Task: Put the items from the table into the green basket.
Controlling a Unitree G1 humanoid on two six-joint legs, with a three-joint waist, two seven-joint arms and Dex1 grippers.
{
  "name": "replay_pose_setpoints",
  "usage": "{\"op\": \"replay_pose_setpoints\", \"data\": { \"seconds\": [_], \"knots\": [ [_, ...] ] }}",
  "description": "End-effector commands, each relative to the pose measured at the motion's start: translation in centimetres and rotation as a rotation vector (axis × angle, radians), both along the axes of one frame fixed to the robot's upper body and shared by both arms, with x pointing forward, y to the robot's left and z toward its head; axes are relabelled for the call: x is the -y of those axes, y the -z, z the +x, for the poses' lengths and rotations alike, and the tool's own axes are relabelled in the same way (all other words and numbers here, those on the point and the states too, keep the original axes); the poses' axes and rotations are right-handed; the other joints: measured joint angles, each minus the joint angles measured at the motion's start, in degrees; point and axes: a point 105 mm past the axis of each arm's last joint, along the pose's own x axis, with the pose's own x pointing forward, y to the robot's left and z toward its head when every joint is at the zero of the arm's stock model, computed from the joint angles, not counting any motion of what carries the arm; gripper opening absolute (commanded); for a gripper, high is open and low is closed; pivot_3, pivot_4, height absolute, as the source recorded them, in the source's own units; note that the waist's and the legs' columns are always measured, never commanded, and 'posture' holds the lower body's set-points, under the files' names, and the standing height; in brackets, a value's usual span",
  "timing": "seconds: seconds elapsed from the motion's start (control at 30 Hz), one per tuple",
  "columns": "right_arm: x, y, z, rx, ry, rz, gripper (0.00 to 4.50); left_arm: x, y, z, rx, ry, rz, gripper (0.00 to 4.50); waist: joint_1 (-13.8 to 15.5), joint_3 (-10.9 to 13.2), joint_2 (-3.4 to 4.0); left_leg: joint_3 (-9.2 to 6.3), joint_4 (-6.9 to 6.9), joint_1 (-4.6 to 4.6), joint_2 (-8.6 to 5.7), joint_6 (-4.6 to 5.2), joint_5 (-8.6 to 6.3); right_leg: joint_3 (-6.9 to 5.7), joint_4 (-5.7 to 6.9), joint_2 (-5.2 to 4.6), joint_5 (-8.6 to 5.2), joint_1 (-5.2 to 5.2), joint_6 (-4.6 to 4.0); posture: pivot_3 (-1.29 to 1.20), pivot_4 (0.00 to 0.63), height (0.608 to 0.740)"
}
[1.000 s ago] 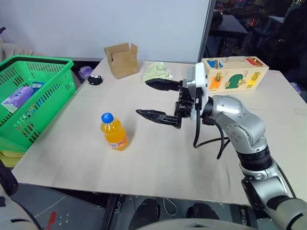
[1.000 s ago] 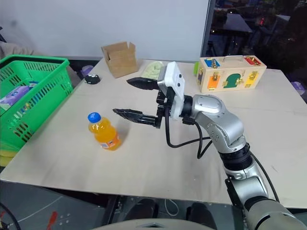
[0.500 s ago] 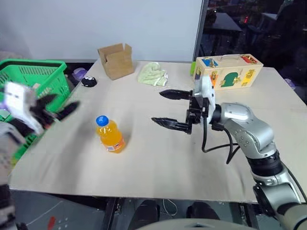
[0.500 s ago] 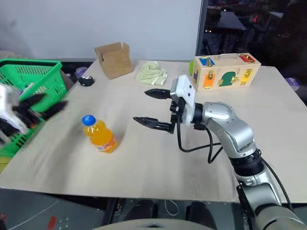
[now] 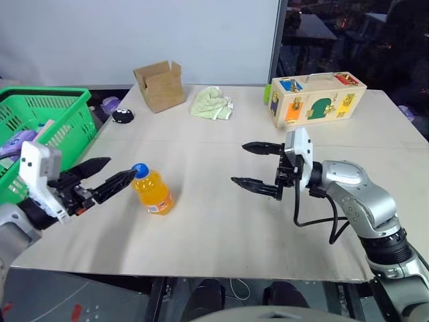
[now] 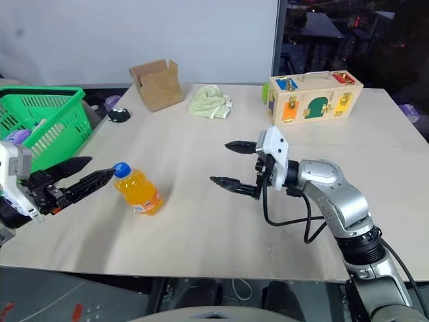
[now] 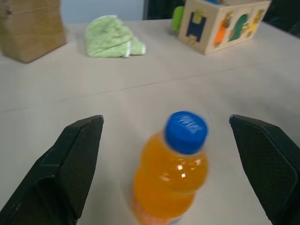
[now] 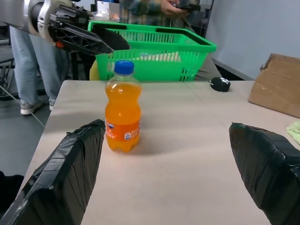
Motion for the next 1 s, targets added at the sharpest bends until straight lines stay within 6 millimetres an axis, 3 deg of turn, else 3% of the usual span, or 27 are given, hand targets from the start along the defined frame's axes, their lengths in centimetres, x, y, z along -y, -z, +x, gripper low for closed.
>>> {"op": "replay_pose_setpoints", "data": {
  "seconds": [0.03,0.2,0.4,1.0],
  "knots": [
    [0.7,-1.7,-0.4,0.072,0.006,0.01,4.5,0.1,0.3,-0.3,0.031,-0.015,0.039,4.44,0.0,0.0,0.01,0.01,0.0,0.01,0.0,0.0,0.0,0.01,0.0,0.01,0.0,-0.01,0.0,0.1,0.0,0.74],
    [1.1,-1.7,-0.4,0.071,0.015,-0.007,4.5,1.1,2.1,-0.3,0.018,0.002,0.068,4.44,0.2,0.0,0.02,0.02,0.02,0.05,0.02,0.0,0.0,-0.01,0.0,0.01,-0.06,0.01,0.06,0.1,0.0,0.74],
    [1.0,-1.8,-0.4,0.066,0.016,-0.008,4.5,0.6,4.0,0.7,0.03,-0.054,0.128,4.44,0.1,0.0,0.0,0.15,0.03,0.03,0.01,0.0,0.0,0.1,-0.04,-0.01,-0.03,0.01,0.01,0.09,0.0,0.74],
    [0.9,-1.7,-0.6,0.074,0.021,-0.01,4.5,1.8,6.4,2.2,0.02,-0.033,0.104,4.44,-0.1,0.0,0.02,0.14,0.02,0.0,0.02,0.0,0.0,0.08,-0.05,0.0,-0.07,-0.02,0.09,0.06,0.0,0.74]
  ]
}}
